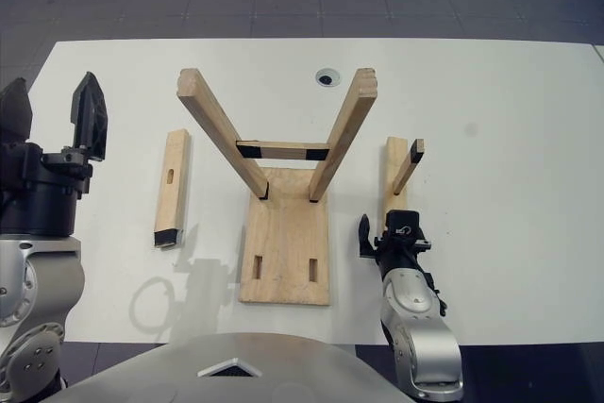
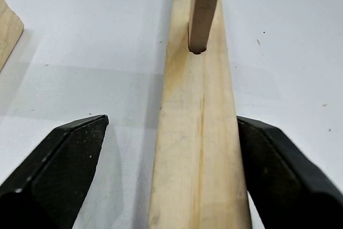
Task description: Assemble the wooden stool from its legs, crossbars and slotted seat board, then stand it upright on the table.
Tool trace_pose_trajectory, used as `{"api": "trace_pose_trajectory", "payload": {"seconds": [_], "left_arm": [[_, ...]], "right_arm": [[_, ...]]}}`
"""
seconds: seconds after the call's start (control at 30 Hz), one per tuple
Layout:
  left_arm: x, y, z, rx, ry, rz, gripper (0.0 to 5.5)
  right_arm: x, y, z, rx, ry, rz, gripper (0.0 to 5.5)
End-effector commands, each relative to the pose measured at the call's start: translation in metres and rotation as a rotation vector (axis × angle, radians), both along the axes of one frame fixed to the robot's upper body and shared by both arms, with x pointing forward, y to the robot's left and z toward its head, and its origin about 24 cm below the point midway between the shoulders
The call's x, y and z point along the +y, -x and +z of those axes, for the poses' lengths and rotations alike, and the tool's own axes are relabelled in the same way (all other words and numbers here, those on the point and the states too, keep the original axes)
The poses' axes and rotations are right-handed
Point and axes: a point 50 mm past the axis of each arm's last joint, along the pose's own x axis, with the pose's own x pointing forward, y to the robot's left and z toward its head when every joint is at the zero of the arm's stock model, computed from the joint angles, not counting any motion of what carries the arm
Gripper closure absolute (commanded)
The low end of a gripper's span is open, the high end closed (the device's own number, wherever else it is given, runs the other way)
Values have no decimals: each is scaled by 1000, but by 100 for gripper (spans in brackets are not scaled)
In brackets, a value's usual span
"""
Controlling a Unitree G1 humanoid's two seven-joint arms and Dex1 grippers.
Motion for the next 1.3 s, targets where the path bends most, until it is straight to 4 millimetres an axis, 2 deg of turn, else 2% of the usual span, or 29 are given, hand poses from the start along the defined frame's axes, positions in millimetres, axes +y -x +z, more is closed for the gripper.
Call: {"api": "trace_pose_trajectory", "payload": {"seconds": [0.03, 0.27, 0.37, 0.43, 0.5, 0.57, 0.6, 0.7, 0.83, 0.97, 1.07, 1.2, 1.3], "left_arm": [[2, 1, 0, 3, -6, 15, 129], [2, 1, 0, 5, -7, 19, 129], [3, 2, 0, 8, -7, 22, 129], [3, 2, -1, 14, -6, 23, 129], [3, 2, -2, 25, -3, 24, 129], [6, 0, -1, 33, 9, 10, 129], [8, -1, 0, 28, 16, -18, 129], [10, 1, 13, -53, 114, -254, 129], [29, -2, 26, -106, 143, -434, 129], [37, -7, 27, -62, 201, -531, 129], [30, -7, 19, 3, 207, -607, 85], [18, 8, 21, 25, 218, -851, 7], [4, 23, 24, 18, 209, -1037, 0]], "right_arm": [[-4, 31, -33, 266, -26, -30, 220], [-8, 28, -29, 249, -22, -39, 341], [-17, 19, -23, 207, -17, -60, 346], [-27, 4, -11, 132, -28, -90, 346], [-45, -23, 17, -34, -34, -130, 346], [-61, -47, 64, -288, -16, -146, 346], [-65, -52, 87, -412, -10, -122, 346], [-68, -52, 132, -672, -100, -7, 346], [-81, -45, 166, -851, -138, 72, 347], [-62, -28, 197, -1017, -348, 348, 347], [-54, -8, 209, -1077, -540, 549, 347], [-16, 12, 197, -915, -654, 840, 347], [3, 20, 184, -813, -702, 946, 347]]}}
